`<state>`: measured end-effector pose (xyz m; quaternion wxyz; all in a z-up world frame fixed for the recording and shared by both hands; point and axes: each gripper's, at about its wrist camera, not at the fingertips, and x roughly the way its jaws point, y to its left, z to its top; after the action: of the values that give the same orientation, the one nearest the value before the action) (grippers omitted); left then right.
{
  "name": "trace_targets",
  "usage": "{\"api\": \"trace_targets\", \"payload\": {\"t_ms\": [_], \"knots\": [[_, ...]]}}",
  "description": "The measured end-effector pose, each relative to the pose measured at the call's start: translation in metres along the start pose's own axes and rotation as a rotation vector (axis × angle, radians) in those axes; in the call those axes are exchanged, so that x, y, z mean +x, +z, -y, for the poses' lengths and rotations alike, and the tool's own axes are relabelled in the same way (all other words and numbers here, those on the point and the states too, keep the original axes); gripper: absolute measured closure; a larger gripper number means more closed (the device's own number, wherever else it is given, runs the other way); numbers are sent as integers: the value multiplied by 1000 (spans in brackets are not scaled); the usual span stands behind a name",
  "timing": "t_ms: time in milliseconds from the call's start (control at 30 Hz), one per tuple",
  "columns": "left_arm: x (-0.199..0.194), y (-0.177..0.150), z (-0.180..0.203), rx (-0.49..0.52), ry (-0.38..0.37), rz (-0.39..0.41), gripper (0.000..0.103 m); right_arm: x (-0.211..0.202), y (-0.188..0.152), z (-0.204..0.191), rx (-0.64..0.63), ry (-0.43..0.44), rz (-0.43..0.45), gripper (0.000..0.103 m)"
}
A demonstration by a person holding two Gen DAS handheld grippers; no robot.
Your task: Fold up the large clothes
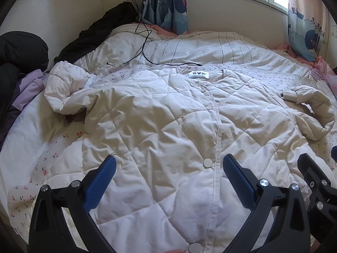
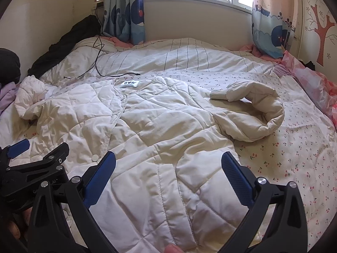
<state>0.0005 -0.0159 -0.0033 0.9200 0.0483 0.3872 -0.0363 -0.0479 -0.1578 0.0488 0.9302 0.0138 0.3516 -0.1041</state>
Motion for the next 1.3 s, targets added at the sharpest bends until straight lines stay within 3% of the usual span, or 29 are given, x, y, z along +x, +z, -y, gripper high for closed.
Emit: {"api": "trace_targets", "payload": {"t_ms": [233,500,700,933,1100,1300], "knots": [[4,4,7,-6,-20,-13,5,4,2,11,10,-17,-6,6],[6,10,19,55,56,10,5,5,5,23,12,-24,5,6],[10,16,9,9,3,-2,6,2,8,30,14,-15,34,6],[12,15,13,29,-9,-4,5,-2,8,30,6,11,67,6],[15,13,11,-27,-19,-28,5,-2,7,31,-7,27,65,6],[17,13,20,10,-14,-9,5,-2,5,28,-35,49,63,6]]}}
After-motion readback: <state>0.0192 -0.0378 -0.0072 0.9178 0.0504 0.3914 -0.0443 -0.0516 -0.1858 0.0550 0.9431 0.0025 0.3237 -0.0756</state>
